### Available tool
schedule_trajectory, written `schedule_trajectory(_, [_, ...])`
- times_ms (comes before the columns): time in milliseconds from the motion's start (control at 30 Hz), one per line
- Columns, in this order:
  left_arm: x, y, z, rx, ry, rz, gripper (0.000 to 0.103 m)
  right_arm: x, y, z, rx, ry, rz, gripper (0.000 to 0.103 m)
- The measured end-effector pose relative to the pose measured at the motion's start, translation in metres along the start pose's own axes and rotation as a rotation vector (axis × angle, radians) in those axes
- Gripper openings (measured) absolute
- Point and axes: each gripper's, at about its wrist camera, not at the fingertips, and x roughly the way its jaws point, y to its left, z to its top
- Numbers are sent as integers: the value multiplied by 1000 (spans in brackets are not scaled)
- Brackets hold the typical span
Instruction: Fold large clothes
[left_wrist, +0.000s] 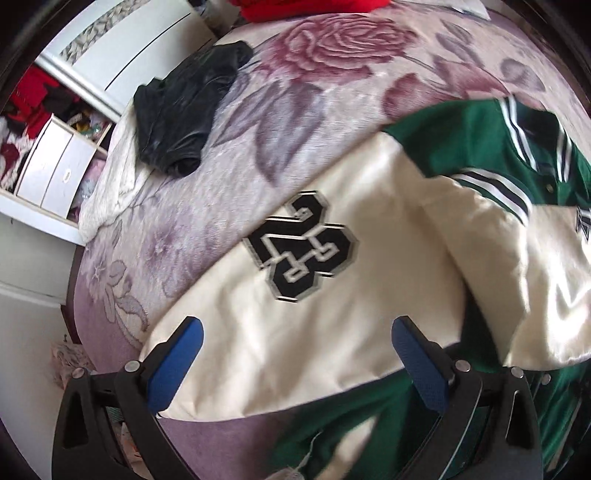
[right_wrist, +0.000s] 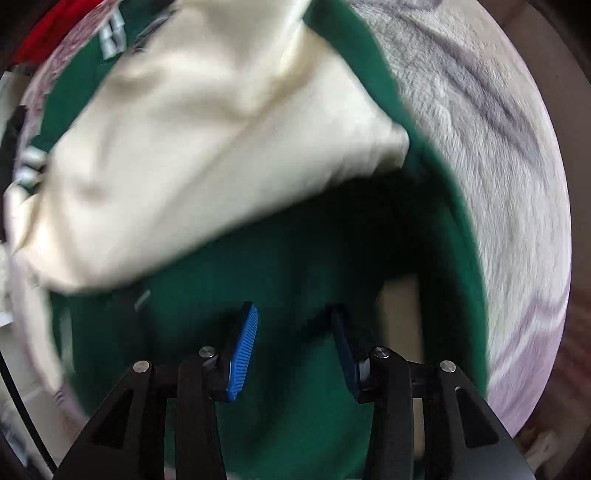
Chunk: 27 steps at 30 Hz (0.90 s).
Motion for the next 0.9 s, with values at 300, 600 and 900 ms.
schedule_trajectory(300, [-3,-33,6,-44,17,43,103,-10,-155,27,388,-70,157,22])
schedule_trajectory(600, [70,21,-16,-107,73,311,103,-62,-124,-41,271,112,342,38])
schedule_trajectory(900, [107,32,-31,-128,148,235,103,-38,80,32,35,145,526,72])
